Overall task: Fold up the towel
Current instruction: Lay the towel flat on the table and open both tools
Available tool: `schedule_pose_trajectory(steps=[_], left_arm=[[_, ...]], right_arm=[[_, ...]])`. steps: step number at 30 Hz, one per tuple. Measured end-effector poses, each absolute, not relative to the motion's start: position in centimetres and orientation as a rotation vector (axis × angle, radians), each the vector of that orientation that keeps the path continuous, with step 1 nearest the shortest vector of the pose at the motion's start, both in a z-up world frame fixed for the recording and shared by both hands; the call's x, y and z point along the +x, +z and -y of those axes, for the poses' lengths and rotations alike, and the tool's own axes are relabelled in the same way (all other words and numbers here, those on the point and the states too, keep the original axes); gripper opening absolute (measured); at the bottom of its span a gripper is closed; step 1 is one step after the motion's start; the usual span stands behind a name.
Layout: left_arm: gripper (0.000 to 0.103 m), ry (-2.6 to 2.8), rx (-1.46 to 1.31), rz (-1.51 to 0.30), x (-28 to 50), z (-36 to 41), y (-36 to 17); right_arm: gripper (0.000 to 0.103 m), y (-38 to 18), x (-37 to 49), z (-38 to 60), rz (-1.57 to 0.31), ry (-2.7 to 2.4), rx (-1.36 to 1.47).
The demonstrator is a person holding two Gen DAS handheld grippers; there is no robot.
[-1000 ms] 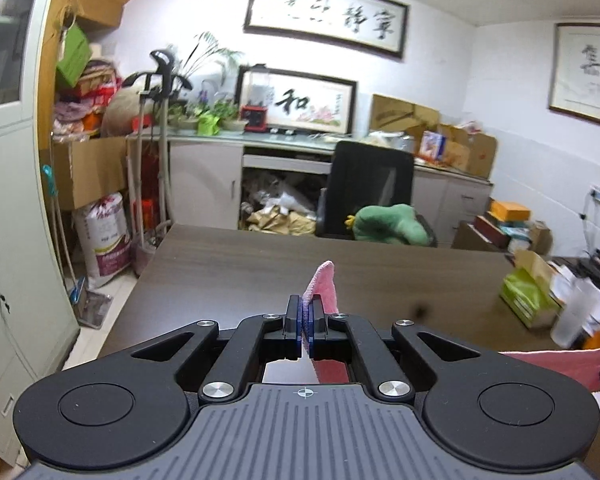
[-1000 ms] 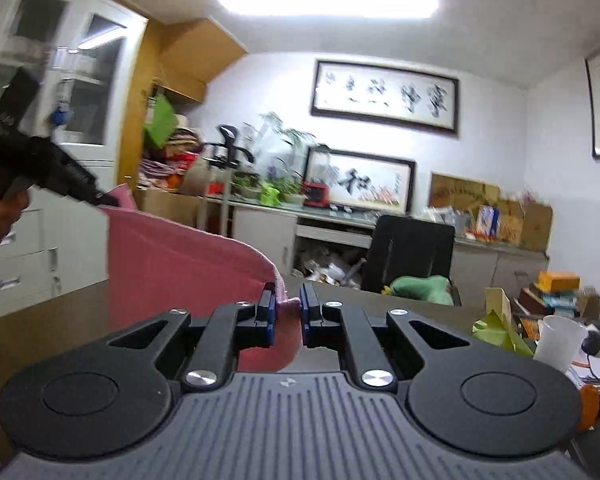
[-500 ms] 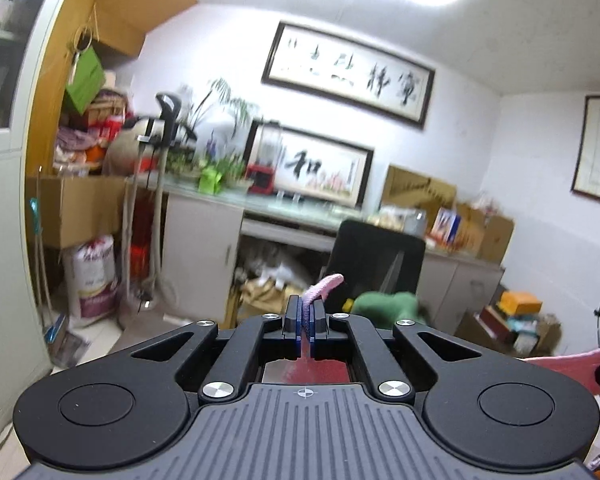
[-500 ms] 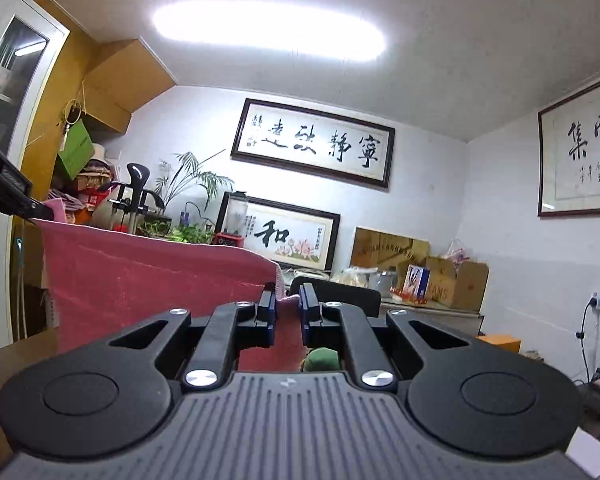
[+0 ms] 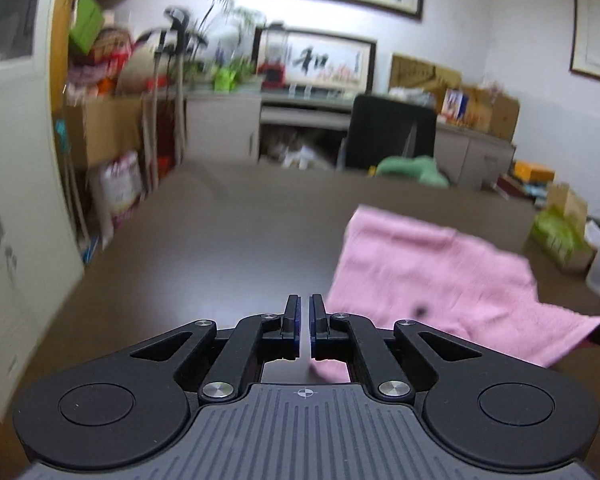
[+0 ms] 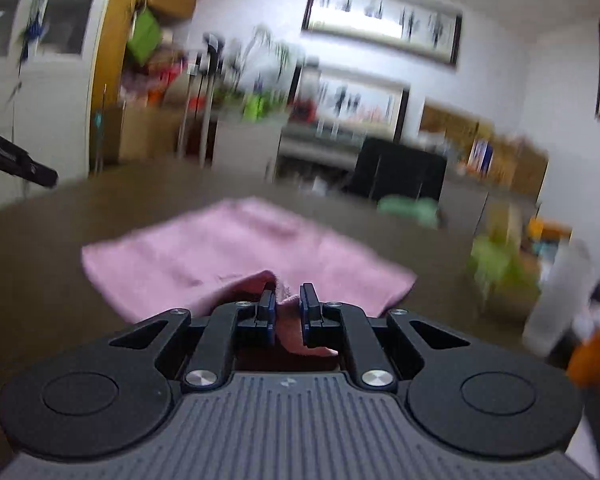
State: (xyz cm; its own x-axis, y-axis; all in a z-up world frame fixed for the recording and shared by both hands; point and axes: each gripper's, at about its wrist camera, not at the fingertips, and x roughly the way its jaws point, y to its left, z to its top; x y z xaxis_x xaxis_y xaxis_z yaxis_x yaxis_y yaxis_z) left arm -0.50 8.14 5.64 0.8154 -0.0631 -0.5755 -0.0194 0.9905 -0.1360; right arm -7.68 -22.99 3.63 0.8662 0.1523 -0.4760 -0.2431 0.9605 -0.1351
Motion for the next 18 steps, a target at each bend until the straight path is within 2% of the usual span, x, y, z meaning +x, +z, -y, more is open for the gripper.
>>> schedule_pose_trajectory(steps=[2, 6, 7, 9, 10, 13, 18], left_arm=[[0.005, -0.028, -0.147, -0.641, -0.4, -8.5, 5.1], [0.007, -0.084, -0.13, -0.655, 1.4, -8.6, 5.3], [0.007, -0.115, -0.119, -0.652, 2.1, -8.4, 5.5], [0.01, -0.164, -0.068, -0.643, 3.3, -7.4, 5.5], [0.011, -0.178, -0.052, -0.643, 3.5, -7.1, 5.3], [0.017, -0.215, 0.016, -0.672, 5.4, -4.9, 4.2], [0.022, -0.259, 0.098, -0.735, 8.2, -1.6, 2.1]], right_arm=[[0.016, 2.8, -7.6, 23.6, -0.574, 0.187, -0.194], [0.021, 3.7, -8.3, 25.6, -0.609, 0.188, -0.113], [0.025, 4.4, -8.8, 26.1, -0.591, 0.19, -0.084], [0.042, 5.8, -9.4, 26.6, -0.556, 0.204, -0.041], [0.056, 6.6, -9.6, 26.6, -0.538, 0.229, 0.001], [0.059, 7.7, -9.0, 26.8, -0.521, 0.26, 0.066], [0.059, 6.6, -5.4, 26.2, -0.613, 0.308, 0.095]])
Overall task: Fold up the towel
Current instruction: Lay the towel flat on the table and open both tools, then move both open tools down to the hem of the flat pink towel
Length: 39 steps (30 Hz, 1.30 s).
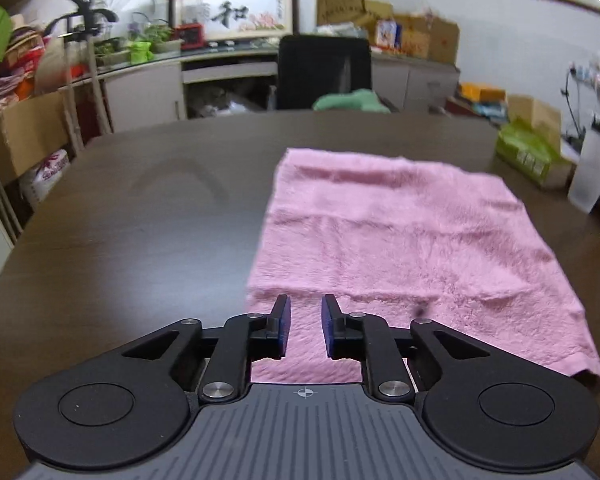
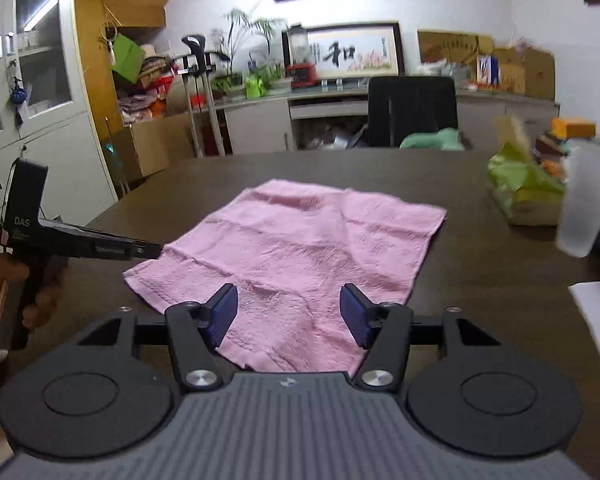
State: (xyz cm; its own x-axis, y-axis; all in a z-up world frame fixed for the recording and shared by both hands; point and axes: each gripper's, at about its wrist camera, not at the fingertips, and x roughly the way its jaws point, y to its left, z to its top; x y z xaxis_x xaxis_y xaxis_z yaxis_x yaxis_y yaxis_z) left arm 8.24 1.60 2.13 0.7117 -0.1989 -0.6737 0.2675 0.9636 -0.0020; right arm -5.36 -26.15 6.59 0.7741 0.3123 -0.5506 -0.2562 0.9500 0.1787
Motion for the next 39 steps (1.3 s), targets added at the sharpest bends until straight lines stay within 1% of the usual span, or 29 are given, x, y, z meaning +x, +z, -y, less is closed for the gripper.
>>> schedule_pose_trajectory(steps=[2, 6, 9, 13, 15, 16, 17, 18, 20, 23, 29, 35, 38, 39], left_arm=[[0.024, -0.267, 0.115, -0.748, 8.5, -1.2, 1.4], [0.027, -0.266, 0.168, -0.753, 9.0, -0.8, 0.3], [0.03, -0.269, 0.179, -0.754, 9.1, -0.8, 0.1], [0.033, -0.225, 0.184, -0.754, 7.3, -1.3, 0.0], [0.038, -0.174, 0.186, -0.755, 6.0, -1.5, 0.0], [0.04, -0.163, 0.187, -0.755, 5.7, -1.4, 0.0], [0.044, -0.125, 0.192, -0.753, 4.3, -1.5, 0.0], [0.046, -0.093, 0.194, -0.752, 2.9, -1.5, 0.0], [0.048, -0.055, 0.204, -0.746, 0.3, -1.2, 0.0], [0.053, -0.033, 0.233, -0.727, -1.8, -0.8, 0.0], [0.053, -0.046, 0.184, -0.739, -3.3, -1.7, 0.4], [0.054, -0.06, 0.187, -0.726, -4.8, -1.8, 0.7], [0.061, -0.062, 0.186, -0.724, -4.6, -2.0, 1.0], [0.061, -0.07, 0.18, -0.723, -4.7, -2.2, 1.1]], right_arm=[[0.059, 4.9, -2.3, 26.0, -0.704, 0.343, 0.171], [0.059, 3.0, 0.5, 26.2, -0.792, 0.387, 0.252], [0.059, 2.1, 1.0, 26.2, -0.807, 0.386, 0.252], [0.059, 2.2, 1.4, 26.5, -0.826, 0.384, 0.221], [0.059, 2.2, 1.9, 26.8, -0.833, 0.387, 0.204], [0.061, 2.2, 2.2, 27.1, -0.841, 0.404, 0.206], [0.067, 2.2, 2.3, 27.2, -0.843, 0.424, 0.199], [0.07, 2.2, 2.3, 27.1, -0.842, 0.444, 0.185], [0.08, 2.2, 2.3, 26.5, -0.834, 0.485, 0.142], [0.082, 2.1, 1.8, 24.8, -0.825, 0.501, 0.061], [0.088, 1.9, -1.3, 23.1, -0.808, 0.521, -0.067], [0.092, 1.5, -3.7, 23.4, -0.779, 0.539, -0.077], [0.094, 1.4, -4.0, 23.4, -0.77, 0.544, -0.074], [0.094, 1.4, -3.9, 23.3, -0.769, 0.544, -0.076]])
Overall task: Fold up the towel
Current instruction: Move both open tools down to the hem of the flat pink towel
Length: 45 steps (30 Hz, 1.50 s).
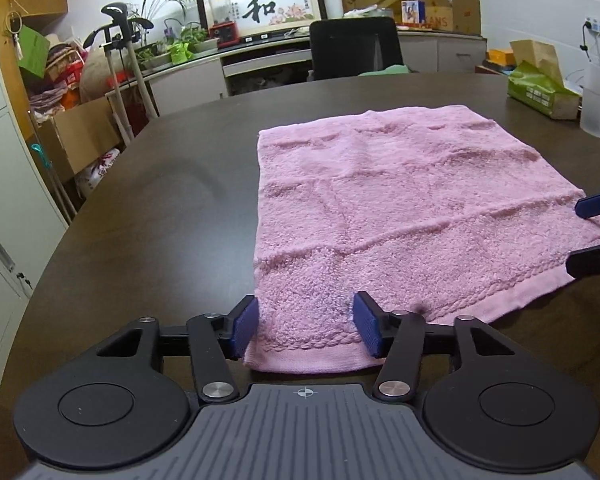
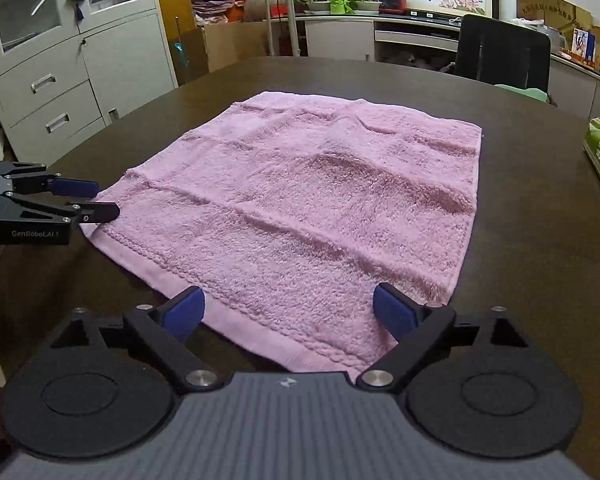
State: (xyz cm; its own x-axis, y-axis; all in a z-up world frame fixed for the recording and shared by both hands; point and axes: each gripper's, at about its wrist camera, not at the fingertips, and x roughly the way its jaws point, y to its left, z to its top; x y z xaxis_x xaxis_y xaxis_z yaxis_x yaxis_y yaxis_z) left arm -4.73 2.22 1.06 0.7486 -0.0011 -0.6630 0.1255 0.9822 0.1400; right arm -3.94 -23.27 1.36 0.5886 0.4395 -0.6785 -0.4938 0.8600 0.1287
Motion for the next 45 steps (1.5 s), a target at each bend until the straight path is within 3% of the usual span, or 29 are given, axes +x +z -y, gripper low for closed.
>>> schedule_pose_trajectory(steps=[10, 19, 36, 45], left_arm=[[0.063, -0.11, 0.095, -0.665, -6.0, -5.9, 2.2], [0.082, -0.154, 0.163, -0.578, -8.6, -6.5, 2.2], [0.082, -0.227, 0.09, -0.68, -6.7, -4.4, -0.3], [0.083, -0.229, 0.087, -0.68, -6.3, -4.3, -0.4]], right_arm=[[0.094, 2.8, -7.0, 26.6, -0.639, 0.52, -0.001], [0.094, 2.2, -9.1, 28.4, -0.595, 0.441, -0.078], [0.09, 0.6, -7.0, 26.5, -0.622, 0.404, -0.1], [0.075, 0.4, -6.9, 26.5, -0.642, 0.373, -0.092]])
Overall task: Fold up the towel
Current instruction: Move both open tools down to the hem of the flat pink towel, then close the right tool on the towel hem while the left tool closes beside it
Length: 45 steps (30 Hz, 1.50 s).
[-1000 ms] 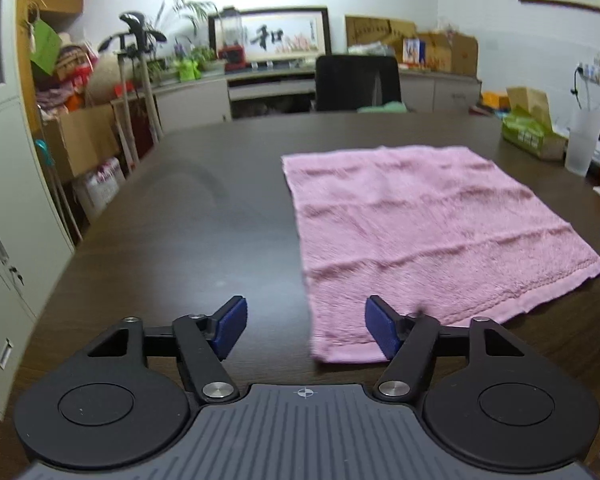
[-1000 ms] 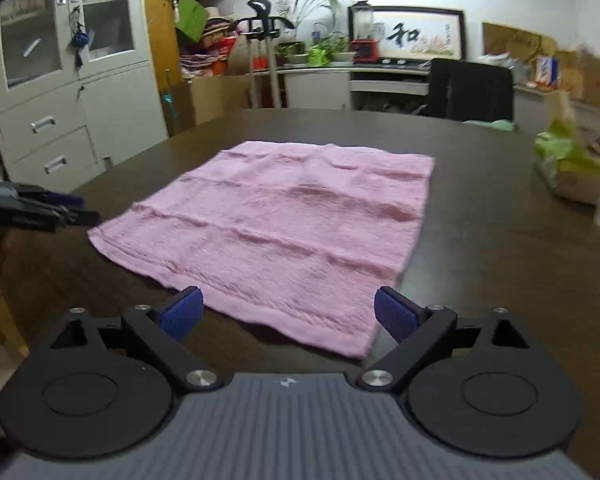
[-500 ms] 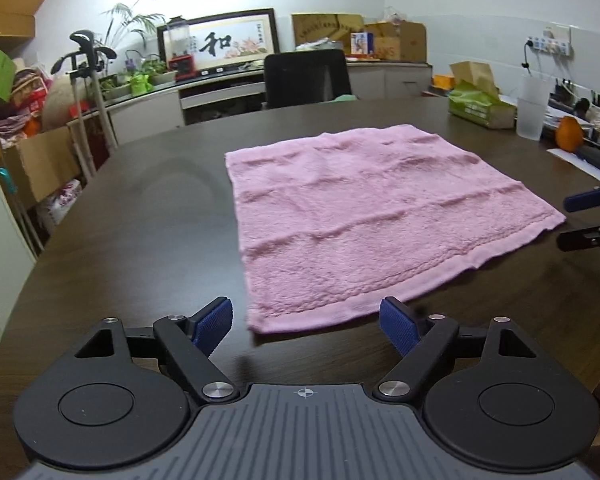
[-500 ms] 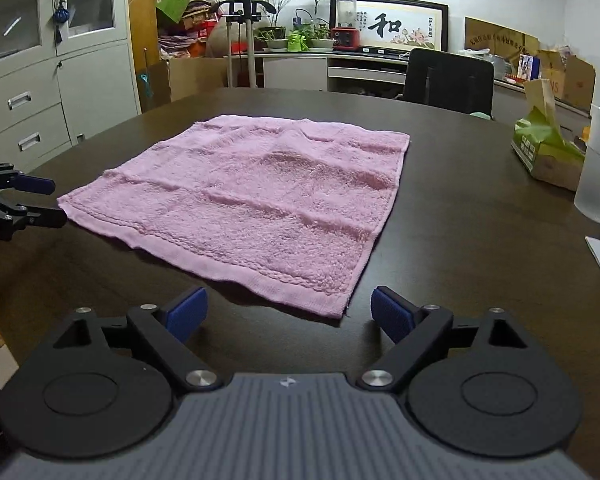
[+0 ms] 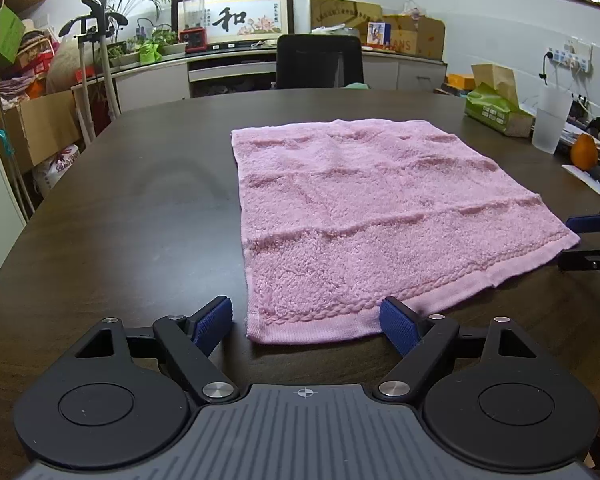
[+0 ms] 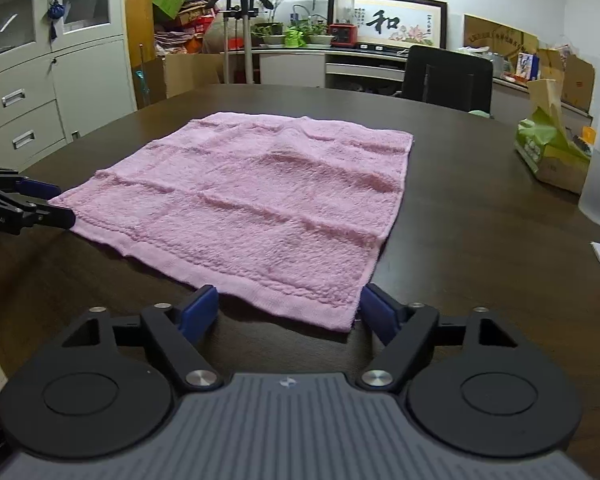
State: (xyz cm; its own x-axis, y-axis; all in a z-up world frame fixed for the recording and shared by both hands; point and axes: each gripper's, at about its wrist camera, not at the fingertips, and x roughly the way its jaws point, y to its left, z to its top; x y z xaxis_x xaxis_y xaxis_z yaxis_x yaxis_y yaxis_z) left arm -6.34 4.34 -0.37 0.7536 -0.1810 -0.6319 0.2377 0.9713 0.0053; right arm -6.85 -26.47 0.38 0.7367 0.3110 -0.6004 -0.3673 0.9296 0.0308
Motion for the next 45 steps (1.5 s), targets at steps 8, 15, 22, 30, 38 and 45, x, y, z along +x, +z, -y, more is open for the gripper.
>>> schedule_pose_trajectory(steps=[8, 15, 22, 30, 38, 45], left_arm=[[0.084, -0.23, 0.094, -0.681, -6.4, -4.4, -0.3], [0.089, -0.225, 0.094, -0.685, -6.3, -4.6, -0.2], [0.095, -0.219, 0.095, -0.694, -6.0, -4.3, -0.3], [0.094, -0.232, 0.104, -0.691, -6.1, -4.2, -0.2], [0.079, -0.26, 0.108, -0.673, -6.4, -3.9, -0.2], [0.053, -0.286, 0.119, -0.658, -6.6, -3.4, 0.0]], right_arm=[[0.062, 0.4, -7.3, 26.9, -0.638, 0.366, -0.087], [0.063, 0.5, -7.6, 27.3, -0.617, 0.345, -0.085], [0.07, 0.6, -7.0, 27.0, -0.631, 0.337, -0.107], [0.055, 0.6, -6.9, 27.0, -0.634, 0.341, -0.088], [0.035, 0.5, -7.4, 27.2, -0.613, 0.324, -0.066], [0.021, 0.5, -7.8, 26.9, -0.597, 0.319, -0.051]])
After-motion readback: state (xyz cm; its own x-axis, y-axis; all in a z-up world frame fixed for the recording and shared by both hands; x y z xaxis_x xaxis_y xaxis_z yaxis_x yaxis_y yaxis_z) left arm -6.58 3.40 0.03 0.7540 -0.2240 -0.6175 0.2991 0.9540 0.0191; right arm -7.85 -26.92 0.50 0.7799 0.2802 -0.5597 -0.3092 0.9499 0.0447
